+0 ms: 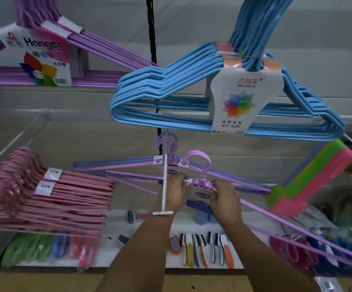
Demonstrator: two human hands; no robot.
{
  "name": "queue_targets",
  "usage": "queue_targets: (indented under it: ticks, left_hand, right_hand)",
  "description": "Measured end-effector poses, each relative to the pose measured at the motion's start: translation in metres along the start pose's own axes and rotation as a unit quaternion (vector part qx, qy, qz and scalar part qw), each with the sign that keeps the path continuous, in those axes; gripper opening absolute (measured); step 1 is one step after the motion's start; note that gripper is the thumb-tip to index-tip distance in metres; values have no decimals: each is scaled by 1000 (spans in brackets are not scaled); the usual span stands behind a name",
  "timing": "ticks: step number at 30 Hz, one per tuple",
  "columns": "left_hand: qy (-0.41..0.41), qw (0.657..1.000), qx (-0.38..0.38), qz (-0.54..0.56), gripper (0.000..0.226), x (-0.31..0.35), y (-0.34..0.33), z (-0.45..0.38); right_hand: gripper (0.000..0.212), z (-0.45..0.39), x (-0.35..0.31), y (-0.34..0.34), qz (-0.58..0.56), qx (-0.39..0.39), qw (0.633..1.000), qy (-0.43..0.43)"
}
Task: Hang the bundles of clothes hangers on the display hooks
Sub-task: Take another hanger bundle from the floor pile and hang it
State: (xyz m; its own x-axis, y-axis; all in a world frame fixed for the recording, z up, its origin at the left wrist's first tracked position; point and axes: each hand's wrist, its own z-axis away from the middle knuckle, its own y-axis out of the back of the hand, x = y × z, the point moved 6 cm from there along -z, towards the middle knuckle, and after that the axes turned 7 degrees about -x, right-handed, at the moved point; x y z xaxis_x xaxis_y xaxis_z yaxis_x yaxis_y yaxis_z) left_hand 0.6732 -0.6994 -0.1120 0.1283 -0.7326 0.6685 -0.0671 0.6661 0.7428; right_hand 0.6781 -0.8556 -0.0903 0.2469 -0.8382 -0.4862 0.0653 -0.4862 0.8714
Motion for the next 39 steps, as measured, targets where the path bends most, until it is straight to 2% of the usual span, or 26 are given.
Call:
queue_targets:
  ticks: [7, 14, 17, 26, 35, 39]
  left_hand:
    - [31, 999, 2, -17, 25, -26, 27, -1]
    - [74, 996, 16, -50, 25, -41, 39, -12]
    - [89, 994, 20, -66, 24, -48, 41, -22]
    - [72, 993, 20, -93, 27, -78, 45, -30]
    - [91, 987, 9, -131, 32, -94, 39, -43]
    - [98, 982, -23, -161, 55, -86, 41, -45]
  right_hand:
    - [18, -18, -30, -14, -5, -24, 999, 27]
    - [19, -36, -37, -33, -11, -60, 998, 27]
    - [24, -44, -41, -36, 22, -65, 997, 31]
    - [27, -67, -56, -69, 63, -151, 986, 8]
    - [25, -82, -59, -77, 94, -121, 988, 15]
    - [34, -88, -54, -73, 118, -88, 988, 36]
